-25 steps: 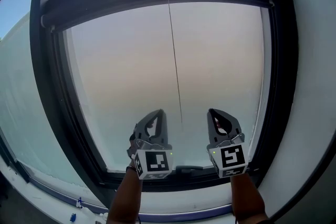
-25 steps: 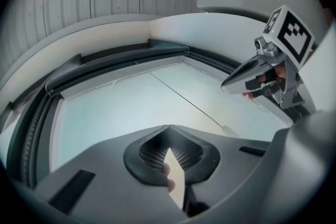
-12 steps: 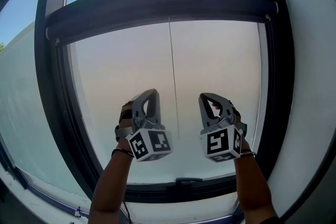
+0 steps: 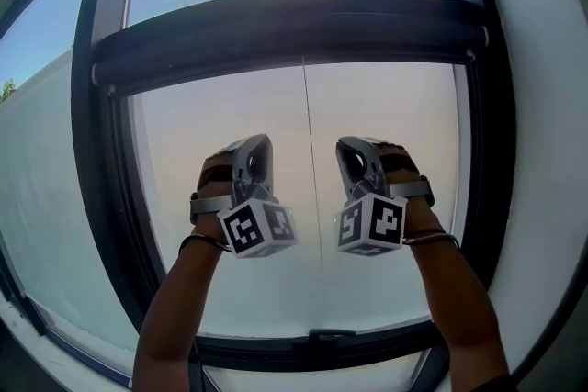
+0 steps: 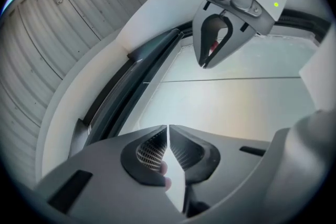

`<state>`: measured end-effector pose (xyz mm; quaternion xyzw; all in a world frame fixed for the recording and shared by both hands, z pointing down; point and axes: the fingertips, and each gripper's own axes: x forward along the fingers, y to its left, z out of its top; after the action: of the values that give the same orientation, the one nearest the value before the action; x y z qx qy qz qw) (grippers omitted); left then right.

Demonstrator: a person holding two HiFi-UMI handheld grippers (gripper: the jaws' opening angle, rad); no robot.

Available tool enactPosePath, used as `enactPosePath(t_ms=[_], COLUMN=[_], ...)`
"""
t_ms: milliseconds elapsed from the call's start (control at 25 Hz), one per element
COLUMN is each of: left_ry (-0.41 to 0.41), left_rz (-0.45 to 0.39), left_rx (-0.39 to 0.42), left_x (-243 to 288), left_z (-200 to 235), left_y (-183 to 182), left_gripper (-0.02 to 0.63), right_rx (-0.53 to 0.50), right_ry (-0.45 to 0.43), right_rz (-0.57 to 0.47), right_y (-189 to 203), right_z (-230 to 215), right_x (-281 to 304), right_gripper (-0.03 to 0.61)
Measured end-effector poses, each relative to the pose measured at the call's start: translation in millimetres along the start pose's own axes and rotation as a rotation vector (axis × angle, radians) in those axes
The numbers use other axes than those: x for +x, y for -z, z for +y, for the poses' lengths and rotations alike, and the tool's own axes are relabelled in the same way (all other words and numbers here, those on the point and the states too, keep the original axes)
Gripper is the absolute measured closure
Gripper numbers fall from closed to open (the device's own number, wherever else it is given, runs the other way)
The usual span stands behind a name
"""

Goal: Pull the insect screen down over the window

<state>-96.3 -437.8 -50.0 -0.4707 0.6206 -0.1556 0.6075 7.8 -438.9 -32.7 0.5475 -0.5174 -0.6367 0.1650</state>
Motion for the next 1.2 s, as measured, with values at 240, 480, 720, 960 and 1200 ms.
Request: enactPosePath(t_ms=[240, 480, 720, 960, 1200], left_ry=[0.032, 0.029, -0.008, -0.010, 0.002], left_rz=[0.056, 0.063, 0.073, 0.102, 0.133], left_rx=[0.043, 0.097, 0.169, 0.211, 0.249], left_x=[22.4, 39.9, 57.4, 71.5, 79.4], left_z=[28.9, 51.2, 75.8, 85.8, 91.5], left_y=[1.3, -10.5, -29.4, -32.0, -35.0], left_gripper=[0.570, 0.452, 0.430, 0.430, 0.430], right_rx=[-0.101, -0.189, -0.268, -0.319, -0.401], right_ry=[0.005, 0.043, 0.069, 0.074, 0.035], right_rz=[0.028, 0.059, 0.065, 0.078, 0.102], right_y=[-15.7, -19.1, -31.8, -46.4, -49.7], right_z=[-31.4, -69.0, -98.6, -114.9, -114.0], right_x=[27.4, 47.2, 62.5, 71.6, 78.8], right_gripper=[0.543, 0.502, 0.466, 0.451, 0.451])
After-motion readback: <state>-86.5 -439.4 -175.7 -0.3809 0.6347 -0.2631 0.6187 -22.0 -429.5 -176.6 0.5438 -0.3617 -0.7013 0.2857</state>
